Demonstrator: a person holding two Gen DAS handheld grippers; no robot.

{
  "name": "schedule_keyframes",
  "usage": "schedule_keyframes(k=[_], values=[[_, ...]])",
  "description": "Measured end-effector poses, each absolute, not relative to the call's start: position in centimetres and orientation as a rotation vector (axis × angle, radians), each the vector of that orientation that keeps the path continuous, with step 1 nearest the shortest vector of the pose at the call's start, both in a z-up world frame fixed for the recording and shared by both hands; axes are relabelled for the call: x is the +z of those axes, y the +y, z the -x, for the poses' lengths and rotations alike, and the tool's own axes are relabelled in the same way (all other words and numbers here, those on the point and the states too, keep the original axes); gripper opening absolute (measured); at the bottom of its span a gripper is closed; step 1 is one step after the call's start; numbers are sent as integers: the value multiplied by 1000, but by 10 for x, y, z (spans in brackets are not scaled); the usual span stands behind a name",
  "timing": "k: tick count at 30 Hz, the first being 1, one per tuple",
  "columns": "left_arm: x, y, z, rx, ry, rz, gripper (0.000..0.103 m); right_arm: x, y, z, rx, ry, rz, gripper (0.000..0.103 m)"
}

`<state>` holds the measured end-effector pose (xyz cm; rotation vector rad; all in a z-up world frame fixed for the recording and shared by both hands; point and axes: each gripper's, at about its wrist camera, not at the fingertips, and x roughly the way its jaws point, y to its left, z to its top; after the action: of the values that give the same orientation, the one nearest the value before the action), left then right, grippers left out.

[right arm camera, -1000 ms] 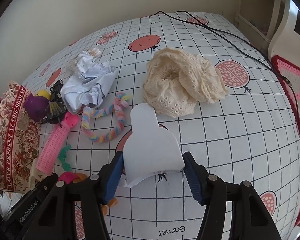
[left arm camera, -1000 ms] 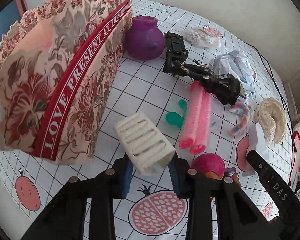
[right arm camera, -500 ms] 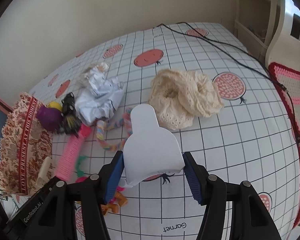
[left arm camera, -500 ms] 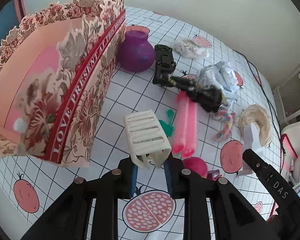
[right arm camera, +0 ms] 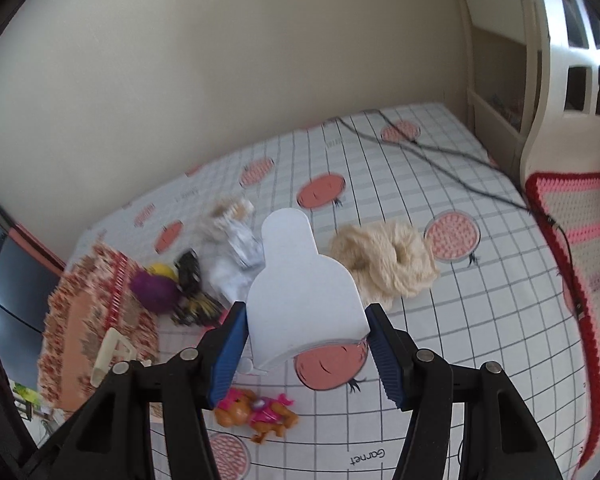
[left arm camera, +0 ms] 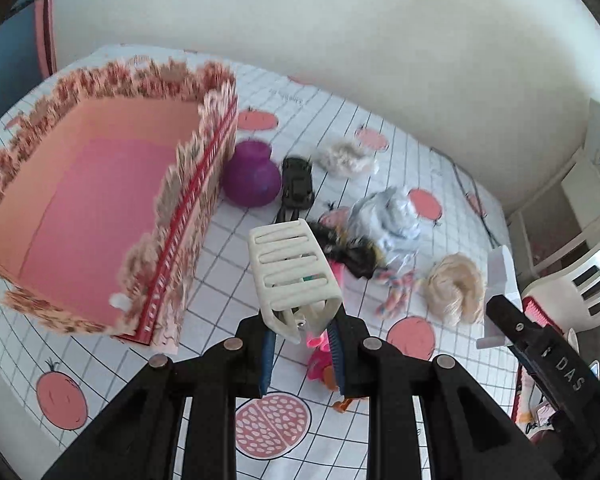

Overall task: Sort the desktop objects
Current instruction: 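Lift the white basket and paper cutout and carry both over the gift box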

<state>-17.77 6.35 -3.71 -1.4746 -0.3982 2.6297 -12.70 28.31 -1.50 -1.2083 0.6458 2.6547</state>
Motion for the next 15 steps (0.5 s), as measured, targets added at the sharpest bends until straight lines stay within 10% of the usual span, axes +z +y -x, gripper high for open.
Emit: schedule_keyframes(k=[15], values=[[46, 63, 178, 2720, -462, 1179, 25, 76, 269, 107, 2884, 668, 872, 62]])
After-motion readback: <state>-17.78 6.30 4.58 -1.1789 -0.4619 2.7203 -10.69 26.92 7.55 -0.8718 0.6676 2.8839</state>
